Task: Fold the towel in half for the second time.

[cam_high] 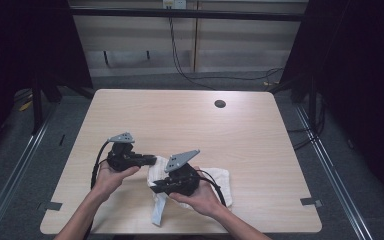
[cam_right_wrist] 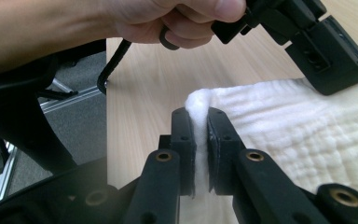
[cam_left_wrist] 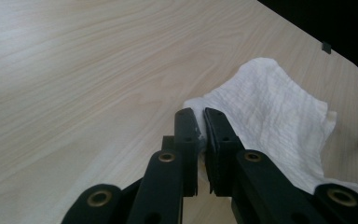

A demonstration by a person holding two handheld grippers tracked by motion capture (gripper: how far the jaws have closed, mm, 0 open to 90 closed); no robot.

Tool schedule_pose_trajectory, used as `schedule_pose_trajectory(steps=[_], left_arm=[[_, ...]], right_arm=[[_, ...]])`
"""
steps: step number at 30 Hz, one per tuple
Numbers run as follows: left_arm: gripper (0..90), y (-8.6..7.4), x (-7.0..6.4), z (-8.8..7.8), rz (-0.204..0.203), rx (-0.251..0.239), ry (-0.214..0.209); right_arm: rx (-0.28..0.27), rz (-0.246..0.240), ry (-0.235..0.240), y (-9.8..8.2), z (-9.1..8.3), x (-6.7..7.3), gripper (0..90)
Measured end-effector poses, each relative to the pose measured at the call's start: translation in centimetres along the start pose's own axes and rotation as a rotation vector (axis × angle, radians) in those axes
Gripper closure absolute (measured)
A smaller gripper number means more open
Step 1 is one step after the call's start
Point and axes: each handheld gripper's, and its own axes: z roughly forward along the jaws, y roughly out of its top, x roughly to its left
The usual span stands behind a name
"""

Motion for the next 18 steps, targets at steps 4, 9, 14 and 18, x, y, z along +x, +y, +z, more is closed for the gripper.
schedule_pose_trajectory(steps=[4, 9, 14, 18], left_arm=[[84.5, 0.3, 0.1, -1.0, 0.008, -0.021, 0.032], [84.5, 0.2, 0.8, -1.8, -0.010, -0.028, 0.061], [84.5, 0.0, 1.5, -2.7, -0.032, -0.039, 0.070], [84.5, 0.1, 2.0, -3.9, -0.037, -0.054, 0.084]], right_arm=[[-0.010, -0.007, 0.007, 1.1, 0.7, 0.0, 83.0], [-0.018, -0.010, 0.002, 2.3, 1.5, 0.0, 82.9], [-0.017, -0.009, 0.017, 3.2, 2.2, -0.3, 82.9], [-0.035, -0.004, 0.035, 4.2, 3.1, -0.4, 83.0]])
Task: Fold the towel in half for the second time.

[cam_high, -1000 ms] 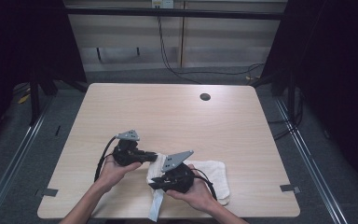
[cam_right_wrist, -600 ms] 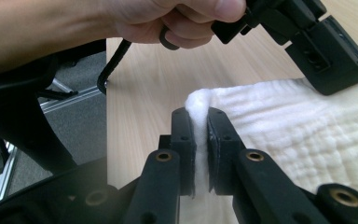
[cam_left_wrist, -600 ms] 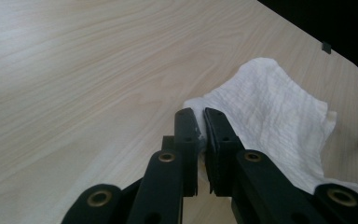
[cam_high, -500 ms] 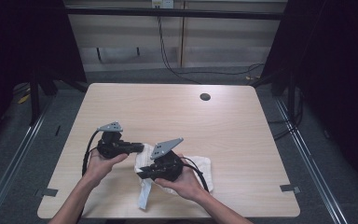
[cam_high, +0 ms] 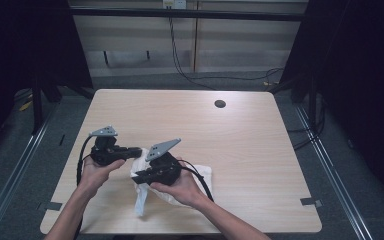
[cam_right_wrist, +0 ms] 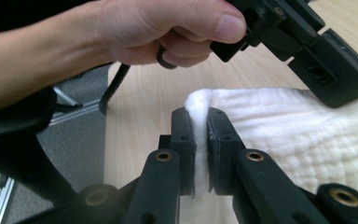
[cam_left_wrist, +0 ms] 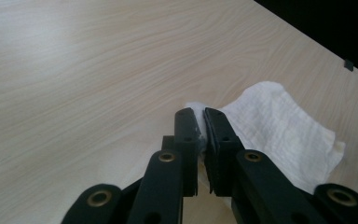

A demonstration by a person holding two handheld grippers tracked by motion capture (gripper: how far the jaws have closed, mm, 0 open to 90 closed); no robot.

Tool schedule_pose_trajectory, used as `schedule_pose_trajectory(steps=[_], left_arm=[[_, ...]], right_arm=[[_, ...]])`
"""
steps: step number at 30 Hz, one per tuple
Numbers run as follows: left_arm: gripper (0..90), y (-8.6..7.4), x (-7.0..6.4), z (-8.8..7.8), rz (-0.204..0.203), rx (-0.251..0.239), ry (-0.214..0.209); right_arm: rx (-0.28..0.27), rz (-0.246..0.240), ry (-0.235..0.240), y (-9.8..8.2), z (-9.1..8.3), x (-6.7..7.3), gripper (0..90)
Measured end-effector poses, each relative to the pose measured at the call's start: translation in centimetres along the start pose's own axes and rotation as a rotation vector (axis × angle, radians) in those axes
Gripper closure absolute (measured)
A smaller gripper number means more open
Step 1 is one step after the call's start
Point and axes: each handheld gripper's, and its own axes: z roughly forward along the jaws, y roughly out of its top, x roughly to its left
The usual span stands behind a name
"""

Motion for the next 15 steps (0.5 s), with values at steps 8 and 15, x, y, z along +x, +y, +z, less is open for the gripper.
schedule_pose_trajectory(steps=[8, 15], left_arm=[[84.6, 0.2, 0.6, -1.7, -0.018, -0.049, -0.016], [84.5, 1.0, -1.3, 0.3, 0.028, -0.024, -0.051]], right_arm=[[-0.052, -0.008, 0.004, 1.2, 0.4, 0.5, 83.0], [-0.071, 0.003, -0.010, -0.6, -1.7, 0.7, 83.0]])
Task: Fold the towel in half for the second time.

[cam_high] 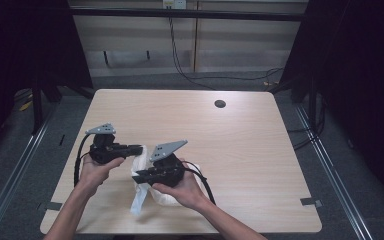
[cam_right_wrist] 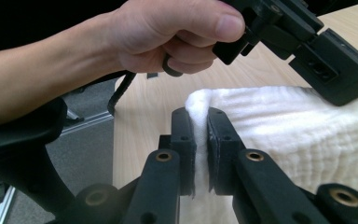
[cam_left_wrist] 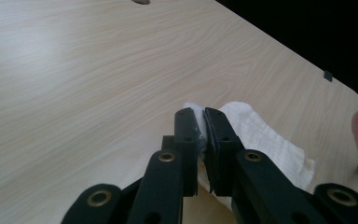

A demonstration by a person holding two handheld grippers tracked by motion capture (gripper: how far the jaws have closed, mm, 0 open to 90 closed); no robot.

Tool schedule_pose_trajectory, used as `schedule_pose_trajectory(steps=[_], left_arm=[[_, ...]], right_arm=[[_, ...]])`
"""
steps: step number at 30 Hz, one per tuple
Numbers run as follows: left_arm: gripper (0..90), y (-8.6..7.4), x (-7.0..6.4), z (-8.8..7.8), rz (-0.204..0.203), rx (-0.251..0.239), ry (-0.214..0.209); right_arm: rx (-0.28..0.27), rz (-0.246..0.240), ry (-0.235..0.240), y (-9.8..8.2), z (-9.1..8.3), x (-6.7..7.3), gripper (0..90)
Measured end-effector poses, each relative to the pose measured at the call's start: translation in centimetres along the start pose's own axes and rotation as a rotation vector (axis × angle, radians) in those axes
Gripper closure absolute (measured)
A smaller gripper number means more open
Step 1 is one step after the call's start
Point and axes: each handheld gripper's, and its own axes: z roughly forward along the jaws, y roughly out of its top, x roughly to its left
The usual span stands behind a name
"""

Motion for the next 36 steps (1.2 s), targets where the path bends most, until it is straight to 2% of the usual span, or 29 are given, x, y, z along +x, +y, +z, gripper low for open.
schedule_pose_trajectory(steps=[6, 10, 12, 15, 18, 22, 26, 29, 33, 36], left_arm=[[84.4, 1.1, -1.4, 2.1, 0.047, 0.033, -0.024], [84.4, 1.5, -2.4, 4.2, 0.076, 0.070, -0.056], [84.4, 1.8, -2.7, 4.7, 0.088, 0.078, -0.060], [84.4, 1.9, -3.0, 5.6, 0.086, 0.090, -0.060], [84.4, 1.5, -3.0, 7.4, 0.081, 0.130, -0.068], [84.4, 1.1, -3.0, 9.1, 0.067, 0.138, -0.089], [84.4, 1.1, -3.3, 10.2, 0.060, 0.146, -0.089], [84.6, 1.0, -3.5, 10.8, 0.060, 0.157, -0.068], [84.6, 0.3, -3.4, 11.8, 0.047, 0.173, -0.061], [84.6, 0.0, -3.5, 12.5, 0.046, 0.198, -0.072]], right_arm=[[-0.026, 0.011, -0.028, -1.3, -2.5, 0.0, 83.0], [-0.036, -0.002, -0.052, -2.2, -3.4, 0.1, 82.8], [-0.044, 0.002, -0.061, -2.8, -3.7, 0.2, 82.8], [-0.041, 0.017, -0.072, -3.7, -4.0, -0.1, 82.9], [-0.032, 0.037, -0.083, -4.3, -4.4, -0.4, 82.9], [-0.017, 0.056, -0.111, -5.3, -4.7, -0.8, 82.9], [-0.018, 0.071, -0.141, -5.7, -5.0, -1.0, 82.8], [-0.017, 0.084, -0.161, -6.3, -5.5, -1.0, 82.6], [0.002, 0.101, -0.186, -7.6, -5.9, -1.0, 82.3], [0.013, 0.113, -0.195, -8.4, -6.1, -1.0, 82.3]])
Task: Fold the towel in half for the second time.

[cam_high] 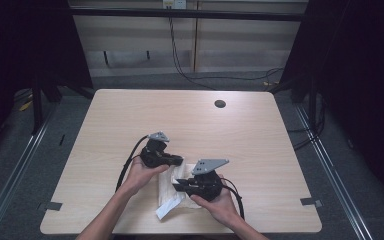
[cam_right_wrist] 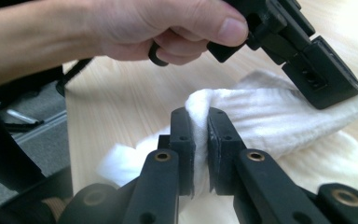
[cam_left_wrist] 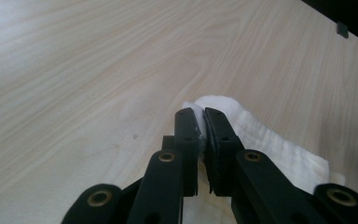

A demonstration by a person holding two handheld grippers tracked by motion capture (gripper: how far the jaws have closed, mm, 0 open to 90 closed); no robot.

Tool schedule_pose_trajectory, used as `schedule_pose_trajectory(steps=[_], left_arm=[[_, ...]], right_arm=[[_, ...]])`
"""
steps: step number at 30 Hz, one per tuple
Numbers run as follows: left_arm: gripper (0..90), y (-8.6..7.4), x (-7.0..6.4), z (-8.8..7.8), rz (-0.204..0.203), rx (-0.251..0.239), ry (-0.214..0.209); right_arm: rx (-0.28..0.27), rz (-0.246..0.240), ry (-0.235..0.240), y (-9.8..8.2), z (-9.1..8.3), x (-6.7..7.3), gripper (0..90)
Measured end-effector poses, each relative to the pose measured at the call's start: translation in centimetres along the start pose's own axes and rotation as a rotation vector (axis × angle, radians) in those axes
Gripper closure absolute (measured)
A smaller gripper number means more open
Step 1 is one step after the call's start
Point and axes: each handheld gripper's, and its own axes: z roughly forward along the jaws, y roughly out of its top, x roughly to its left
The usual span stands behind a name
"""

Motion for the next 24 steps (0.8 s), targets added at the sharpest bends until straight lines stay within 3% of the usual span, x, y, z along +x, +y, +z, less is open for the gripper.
schedule_pose_trajectory(steps=[4, 10, 14, 20, 24], left_arm=[[84.5, -0.2, -0.1, 1.1, 0.006, 0.029, 0.002], [84.2, -0.3, 0.2, 1.6, -0.018, 0.018, 0.025], [83.4, -0.4, 0.2, 2.0, -0.022, 0.020, 0.013], [82.8, 0.1, -0.2, 2.6, -0.034, 0.009, -0.002], [79.5, 0.4, -0.6, 2.9, -0.022, -0.003, 0.003]], right_arm=[[0.032, 0.001, -0.012, -0.7, -0.1, -0.1, 82.2], [0.067, 0.018, -0.047, -1.6, -0.2, -0.6, 78.8], [0.090, 0.028, -0.056, -2.2, 0.1, -0.9, 76.4], [0.104, -0.001, -0.071, -2.3, -0.4, -0.7, 62.3], [0.127, 0.006, -0.079, -2.6, -0.9, -0.7, 57.3]])
